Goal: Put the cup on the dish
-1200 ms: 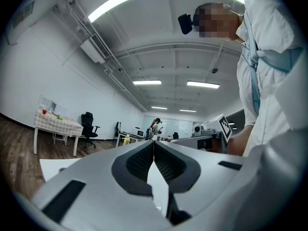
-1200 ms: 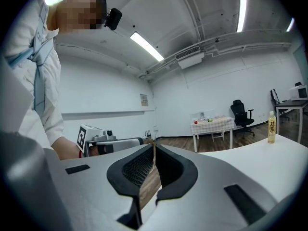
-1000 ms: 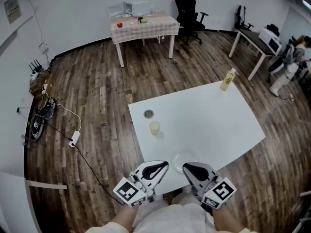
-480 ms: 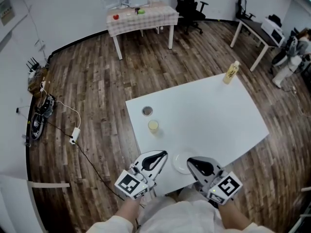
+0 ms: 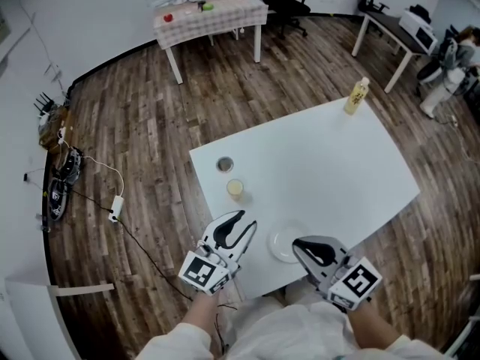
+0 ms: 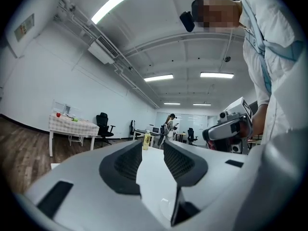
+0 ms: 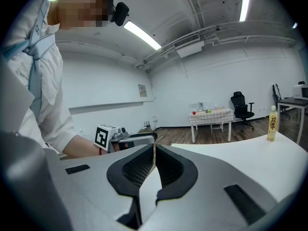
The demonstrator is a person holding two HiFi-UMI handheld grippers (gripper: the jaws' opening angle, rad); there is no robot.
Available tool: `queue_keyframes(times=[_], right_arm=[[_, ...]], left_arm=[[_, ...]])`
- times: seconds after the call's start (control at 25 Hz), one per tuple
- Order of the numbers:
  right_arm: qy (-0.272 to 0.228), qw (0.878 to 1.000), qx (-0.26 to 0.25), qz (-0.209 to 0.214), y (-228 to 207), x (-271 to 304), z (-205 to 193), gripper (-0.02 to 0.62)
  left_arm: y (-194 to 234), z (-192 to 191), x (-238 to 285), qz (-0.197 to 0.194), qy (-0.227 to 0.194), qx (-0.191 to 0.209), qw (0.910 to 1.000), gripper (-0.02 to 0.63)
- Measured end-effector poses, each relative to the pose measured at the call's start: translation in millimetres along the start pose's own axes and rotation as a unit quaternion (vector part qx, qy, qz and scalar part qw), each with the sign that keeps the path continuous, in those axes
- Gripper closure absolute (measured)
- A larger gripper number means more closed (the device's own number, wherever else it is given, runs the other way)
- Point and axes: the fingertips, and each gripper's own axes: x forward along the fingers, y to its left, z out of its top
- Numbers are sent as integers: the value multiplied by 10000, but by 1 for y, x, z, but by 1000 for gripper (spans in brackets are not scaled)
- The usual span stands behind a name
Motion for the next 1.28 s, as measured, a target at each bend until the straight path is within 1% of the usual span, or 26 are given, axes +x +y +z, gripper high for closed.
queue_keyframes(times=[0.2, 0.48, 0.64, 0.76, 1.0, 1.28], right_arm=[[52, 10000, -8, 5, -3, 1, -2, 561], [132, 9999, 29, -26, -10, 3, -7, 561], [161, 9998, 34, -63, -12, 2, -8, 561], [195, 9998, 29, -80, -15, 4, -10, 561], [283, 9995, 46, -102, -19, 1, -12, 561], [377, 9992, -10, -146, -24, 6, -15, 561]], left_arm=[[16, -5, 6, 183, -51, -10, 9998, 372], [46, -20, 19, 395, 73, 3, 9992, 246], [63, -29, 26, 456, 187, -7, 9988, 217], [74, -39, 31, 497, 289, 7, 9983, 207], [92, -65, 41, 615, 569, 100, 9964, 206], [117, -107, 47, 884, 1016, 197, 9907, 206]])
